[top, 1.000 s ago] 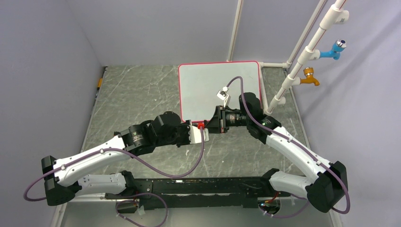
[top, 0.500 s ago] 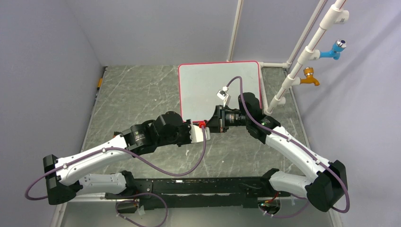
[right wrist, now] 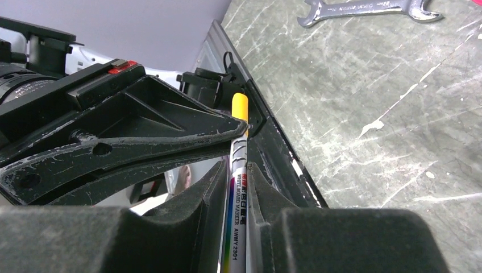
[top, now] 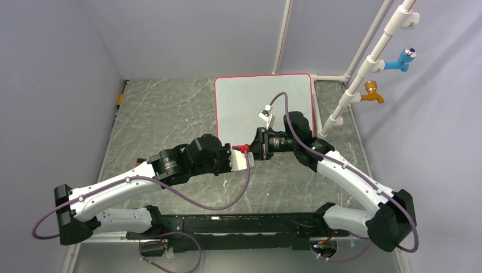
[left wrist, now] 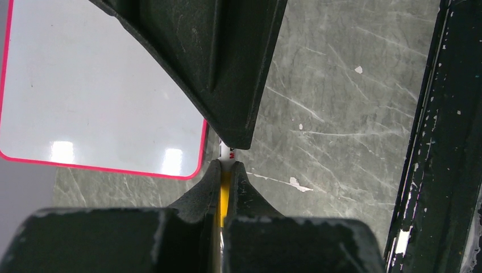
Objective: Write a sentence on the whiteboard
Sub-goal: Pass from the left arm to the right
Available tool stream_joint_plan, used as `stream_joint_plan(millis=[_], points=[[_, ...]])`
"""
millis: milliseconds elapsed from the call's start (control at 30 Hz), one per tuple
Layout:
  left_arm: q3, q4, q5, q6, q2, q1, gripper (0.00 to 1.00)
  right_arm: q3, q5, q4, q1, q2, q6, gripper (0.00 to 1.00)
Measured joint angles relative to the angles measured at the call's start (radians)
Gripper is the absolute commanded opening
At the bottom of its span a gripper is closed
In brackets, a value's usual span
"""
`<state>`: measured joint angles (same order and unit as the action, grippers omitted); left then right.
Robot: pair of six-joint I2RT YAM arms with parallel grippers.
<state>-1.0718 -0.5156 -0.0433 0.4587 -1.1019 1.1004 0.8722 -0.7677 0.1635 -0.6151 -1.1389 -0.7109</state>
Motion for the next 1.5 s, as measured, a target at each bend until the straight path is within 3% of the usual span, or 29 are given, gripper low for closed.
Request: stream_joint_plan(millis=[1233, 1400, 1500], points=[[0.000, -0.008, 0.005, 0.000, 0.002, -0.001, 0.00, 0.000, 0.008, -0.015, -0.005, -0.008, -0.015, 0.22], [0.000, -0.009, 0.005, 0.000, 0.002, -0.001, 0.00, 0.000, 0.008, -0.015, -0.005, -0.010, -0.015, 0.16], [0.000, -0.013, 0.005, 0.000, 0.002, -0.002, 0.00, 0.000, 0.008, -0.015, -0.005, -0.014, -0.015, 0.00]])
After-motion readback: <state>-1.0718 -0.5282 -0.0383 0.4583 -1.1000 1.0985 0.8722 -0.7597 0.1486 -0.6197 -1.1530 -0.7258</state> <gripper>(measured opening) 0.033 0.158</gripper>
